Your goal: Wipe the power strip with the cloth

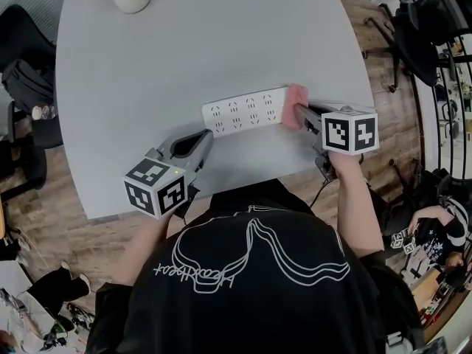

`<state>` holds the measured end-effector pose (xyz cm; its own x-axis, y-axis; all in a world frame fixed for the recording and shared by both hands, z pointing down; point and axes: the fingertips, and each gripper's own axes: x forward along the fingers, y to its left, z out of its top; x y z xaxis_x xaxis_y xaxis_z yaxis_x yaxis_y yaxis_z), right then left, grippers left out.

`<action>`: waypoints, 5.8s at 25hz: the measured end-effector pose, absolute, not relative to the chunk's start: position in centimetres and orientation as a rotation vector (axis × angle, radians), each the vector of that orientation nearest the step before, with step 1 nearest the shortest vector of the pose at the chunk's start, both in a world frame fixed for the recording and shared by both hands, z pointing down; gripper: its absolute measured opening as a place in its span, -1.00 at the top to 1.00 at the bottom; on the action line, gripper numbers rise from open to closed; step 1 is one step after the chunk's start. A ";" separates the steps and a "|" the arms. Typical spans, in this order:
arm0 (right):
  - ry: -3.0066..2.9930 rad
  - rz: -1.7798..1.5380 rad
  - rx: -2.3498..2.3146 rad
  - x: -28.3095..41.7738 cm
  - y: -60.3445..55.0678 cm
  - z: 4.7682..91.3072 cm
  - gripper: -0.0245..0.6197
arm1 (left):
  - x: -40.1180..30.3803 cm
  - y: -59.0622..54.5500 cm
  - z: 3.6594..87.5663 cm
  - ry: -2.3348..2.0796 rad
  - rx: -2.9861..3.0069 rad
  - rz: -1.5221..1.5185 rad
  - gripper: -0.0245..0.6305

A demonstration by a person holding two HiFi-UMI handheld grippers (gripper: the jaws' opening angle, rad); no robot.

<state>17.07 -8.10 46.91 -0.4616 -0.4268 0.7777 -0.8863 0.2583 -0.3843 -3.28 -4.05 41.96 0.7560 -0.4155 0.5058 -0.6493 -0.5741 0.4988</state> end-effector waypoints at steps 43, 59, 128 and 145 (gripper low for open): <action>-2.153 0.961 0.647 -3.5 -7.2 47.5 0.81 | -12.5 -1.6 41.5 -1.046 2.135 0.353 0.89; -2.121 0.960 0.706 -1.3 -7.4 48.0 0.81 | -11.3 -2.1 41.7 -1.008 2.154 0.366 0.89; -2.805 0.424 1.296 6.8 6.4 27.5 0.82 | -5.0 5.8 29.5 -0.798 2.577 0.248 0.89; -2.913 0.321 1.104 6.0 13.6 23.3 0.83 | -3.9 13.5 23.2 -0.897 2.667 0.168 0.89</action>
<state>6.04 13.63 23.27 -0.7515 -0.6548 0.0810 -0.6567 0.7305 -0.1871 -3.92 13.54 23.25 0.7956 -0.5678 0.2111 -0.6057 -0.7509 0.2632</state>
